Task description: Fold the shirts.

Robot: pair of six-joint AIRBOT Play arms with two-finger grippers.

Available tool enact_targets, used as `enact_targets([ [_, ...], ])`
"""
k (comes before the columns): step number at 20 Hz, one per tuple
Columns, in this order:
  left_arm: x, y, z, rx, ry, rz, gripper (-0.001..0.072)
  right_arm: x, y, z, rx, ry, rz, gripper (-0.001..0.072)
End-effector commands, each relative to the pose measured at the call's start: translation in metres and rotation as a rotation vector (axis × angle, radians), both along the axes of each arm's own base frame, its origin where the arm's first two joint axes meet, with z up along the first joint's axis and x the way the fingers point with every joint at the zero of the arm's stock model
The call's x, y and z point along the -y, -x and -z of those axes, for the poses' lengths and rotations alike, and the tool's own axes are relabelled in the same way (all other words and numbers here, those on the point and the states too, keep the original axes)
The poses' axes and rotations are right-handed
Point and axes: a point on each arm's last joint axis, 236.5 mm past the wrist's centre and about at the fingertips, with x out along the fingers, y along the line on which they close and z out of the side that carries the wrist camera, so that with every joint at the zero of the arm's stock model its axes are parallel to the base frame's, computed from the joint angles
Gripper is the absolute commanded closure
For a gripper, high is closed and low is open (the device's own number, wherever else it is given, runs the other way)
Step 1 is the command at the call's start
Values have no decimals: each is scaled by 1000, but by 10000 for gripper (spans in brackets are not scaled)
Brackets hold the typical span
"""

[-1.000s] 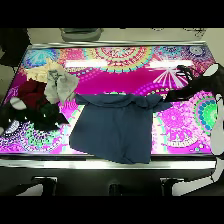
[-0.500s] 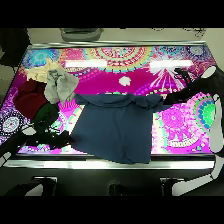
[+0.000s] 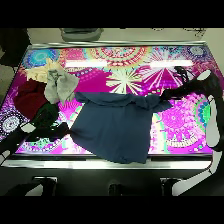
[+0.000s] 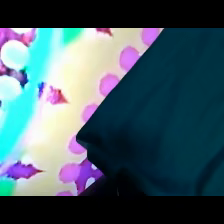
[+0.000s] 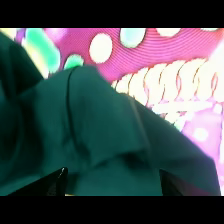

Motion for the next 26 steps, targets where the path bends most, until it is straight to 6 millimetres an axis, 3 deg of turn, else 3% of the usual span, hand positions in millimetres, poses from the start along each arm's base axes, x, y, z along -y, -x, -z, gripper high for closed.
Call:
enact_targets([
  [1, -1, 3, 3, -5, -17, 19, 681, 0, -31, 21, 58, -57, 102, 22],
  [4, -2, 2, 3, -1, -19, 17, 681, -7, -34, 38, 43, -57, 99, 40],
  [6, -2, 1, 2, 4, -20, 15, 681, -24, -37, 43, 47, -54, 76, 76],
  [7, -2, 0, 2, 6, -20, 15, 681, -31, -42, 43, 64, -44, 67, 291],
  [8, -2, -2, 0, 10, -20, 17, 681, -34, -45, 40, 82, -38, 64, 588],
  [9, -1, -5, -5, 25, -22, 38, 681, -33, -47, 35, 99, -29, 59, 666],
  [10, 1, -11, -14, 57, -27, 81, 681, -26, -46, 29, 116, 10, 35, 667],
  [12, -7, -43, -45, 172, -77, 113, 682, 14, -28, 21, 82, 170, 1, 668],
  [13, -14, -66, -62, 234, -110, 95, 683, 40, -8, 18, 18, 239, 6, 668],
  [15, -22, -114, -90, 316, -130, 70, 683, 71, 47, 16, -178, 246, 11, 668],
  [17, -16, -157, -96, 327, -121, 96, 684, 68, 104, 22, -361, 152, 3, 668],
  [20, -2, -212, -91, 295, -89, 178, 683, 39, 175, 36, -481, 76, 4, 668],
  [22, 4, -236, -79, 243, -57, 205, 682, 14, 203, 38, -490, 10, 20, 667],
  [24, 12, -231, -56, 102, 2, 207, 672, 4, 210, 37, -447, -4, 56, 665],
  [25, 16, -221, -48, 40, 19, 244, 527, 6, 206, 33, -423, 4, 74, 649],
  [26, 18, -209, -47, 0, 28, 290, 346, 8, 200, 27, -389, 17, 85, 474],
])
